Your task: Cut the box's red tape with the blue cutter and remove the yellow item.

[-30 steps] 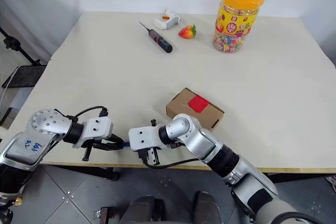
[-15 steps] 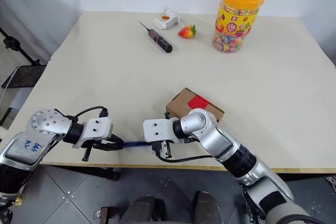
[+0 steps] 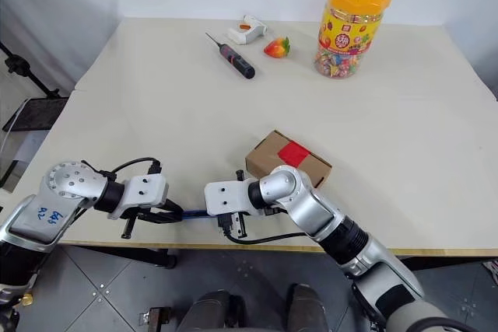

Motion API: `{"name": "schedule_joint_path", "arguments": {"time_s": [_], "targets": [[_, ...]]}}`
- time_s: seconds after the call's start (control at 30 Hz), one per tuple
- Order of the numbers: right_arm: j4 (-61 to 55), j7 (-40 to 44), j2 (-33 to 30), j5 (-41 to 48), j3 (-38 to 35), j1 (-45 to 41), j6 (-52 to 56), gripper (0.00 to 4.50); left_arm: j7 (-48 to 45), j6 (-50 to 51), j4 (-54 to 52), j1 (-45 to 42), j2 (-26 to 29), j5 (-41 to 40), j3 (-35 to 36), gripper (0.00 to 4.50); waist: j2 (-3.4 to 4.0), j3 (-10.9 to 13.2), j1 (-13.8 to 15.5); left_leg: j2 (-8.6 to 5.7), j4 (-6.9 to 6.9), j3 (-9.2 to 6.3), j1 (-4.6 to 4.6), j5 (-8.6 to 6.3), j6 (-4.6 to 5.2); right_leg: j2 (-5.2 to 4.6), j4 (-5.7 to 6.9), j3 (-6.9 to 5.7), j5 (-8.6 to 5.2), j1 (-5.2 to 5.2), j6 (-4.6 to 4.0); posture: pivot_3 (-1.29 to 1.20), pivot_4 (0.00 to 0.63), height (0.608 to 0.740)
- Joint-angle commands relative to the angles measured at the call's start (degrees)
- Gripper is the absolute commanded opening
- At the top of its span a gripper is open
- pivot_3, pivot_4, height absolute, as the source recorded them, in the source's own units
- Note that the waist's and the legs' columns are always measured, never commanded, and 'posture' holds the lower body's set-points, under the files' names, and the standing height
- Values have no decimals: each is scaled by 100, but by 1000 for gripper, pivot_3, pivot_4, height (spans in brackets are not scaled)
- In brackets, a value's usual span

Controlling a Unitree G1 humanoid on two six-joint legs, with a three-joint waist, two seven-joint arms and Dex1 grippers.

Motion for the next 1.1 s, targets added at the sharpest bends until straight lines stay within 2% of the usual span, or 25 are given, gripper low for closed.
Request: {"name": "schedule_joint_path", "arguments": {"time_s": [0.03, 0.17, 0.37, 0.53, 0.63, 0.77, 0.87, 1.0, 1.1], "targets": [[97, -8, 159, -76, 184, 15, -2, 52, -79, 132, 14, 172, -45, 190, -424, 704, 2, -2, -3, 0, 0, 0, 0, 0, 0, 0, 0, 0, 0, 0, 0, 0, 150, 740], [427, -108, 495, -132, 243, -96, -83, 52, -55, 165, -14, 170, -93, 183, -424, 704, 16, -11, -13, 1, -1, 1, 2, 0, 0, 1, 0, 0, 0, 0, -1, 0, 150, 740], [660, -124, 645, -161, 185, -211, -178, 52, -17, 204, -9, 139, -162, 192, -417, 704, 16, -11, -2, -2, -1, -2, 1, 0, 0, 0, 3, 2, -1, 0, -1, 0, 150, 740], [-179, -26, 477, 392, -511, -297, 756, 52, 198, 30, -37, 271, -304, 43, -110, 704, 17, -10, 22, -4, 1, -8, -4, 0, 1, -2, 2, 3, 0, 1, -1, 0, 150, 740], [-1087, 305, -112, 1052, -1194, -550, 2526, 637, 617, -514, -7, 436, -758, -301, 497, 704, 20, -7, 54, -12, 5, -24, -13, 2, 5, -10, 1, 6, 0, 2, -1, 0, 150, 740], [-1585, 213, -599, 2022, -2439, -1150, 4368, 1967, 1345, -1060, 56, 549, -1446, -627, 1247, 704, -8, 11, 35, -16, 10, -38, -31, 3, 11, -19, -2, 4, 1, -5, 0, 0, 150, 740], [-1582, 458, -1270, 2519, -2635, -1524, 5145, 3059, 1521, -1369, 45, 612, -1669, -781, 1459, 704, -9, 11, -6, -8, 1, -37, -33, 1, 7, -11, -1, -4, 1, -12, 0, 0, 150, 740], [-984, 27, -1486, 2771, -2851, -2111, 6031, 4451, 1653, -2133, 266, 444, -1966, -938, 1640, 704, -8, 12, -79, -7, -15, -22, -30, -1, 3, -10, -11, -10, 1, -18, 0, 0, 150, 740], [-517, -144, -1551, 2982, -2836, -2557, 6610, 4451, 1822, -2667, 478, 210, -2185, -911, 1662, 704, -12, 14, -125, -7, -10, -20, -32, -1, 4, -10, -10, -11, 1, -18, 0, 0, 150, 740]]}}
